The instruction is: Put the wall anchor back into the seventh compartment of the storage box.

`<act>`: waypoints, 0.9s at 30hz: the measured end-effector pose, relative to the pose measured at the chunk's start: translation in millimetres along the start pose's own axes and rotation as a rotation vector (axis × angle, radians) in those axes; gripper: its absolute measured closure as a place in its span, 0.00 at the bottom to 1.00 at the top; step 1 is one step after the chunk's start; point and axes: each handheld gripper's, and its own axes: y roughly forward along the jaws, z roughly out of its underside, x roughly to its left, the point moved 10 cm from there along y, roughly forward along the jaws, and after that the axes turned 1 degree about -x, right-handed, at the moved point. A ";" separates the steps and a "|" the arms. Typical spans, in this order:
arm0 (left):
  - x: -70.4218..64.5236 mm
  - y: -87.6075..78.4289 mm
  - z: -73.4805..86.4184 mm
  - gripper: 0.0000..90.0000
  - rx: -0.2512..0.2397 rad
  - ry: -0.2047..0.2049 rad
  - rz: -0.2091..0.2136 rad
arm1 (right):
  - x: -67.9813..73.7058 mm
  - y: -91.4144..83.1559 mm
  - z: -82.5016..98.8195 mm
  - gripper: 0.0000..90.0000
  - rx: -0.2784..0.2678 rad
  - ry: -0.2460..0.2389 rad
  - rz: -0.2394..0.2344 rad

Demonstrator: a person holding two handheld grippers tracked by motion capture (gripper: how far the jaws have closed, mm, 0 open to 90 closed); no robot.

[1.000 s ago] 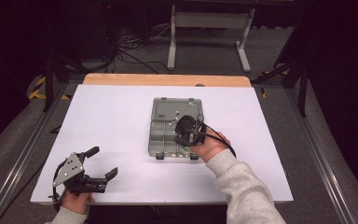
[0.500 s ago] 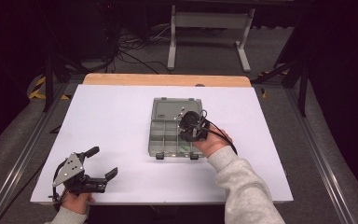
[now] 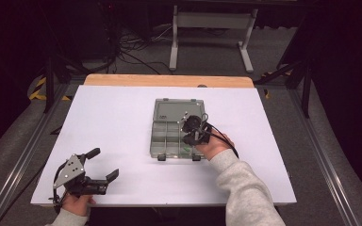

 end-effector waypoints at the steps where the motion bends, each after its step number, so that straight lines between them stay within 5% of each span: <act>1: 0.0 -0.1 0.0 0.01 0.000 0.000 0.000 | -0.5 1.4 1.3 0.93 0.005 0.004 -0.002; 19: -0.4 0.8 0.2 0.01 0.003 0.003 0.006 | 1.0 13.4 10.9 0.92 0.046 0.003 0.000; 27: -0.5 3.3 -0.1 0.01 0.002 0.004 0.009 | 3.6 -0.4 8.8 0.79 -0.017 0.000 0.001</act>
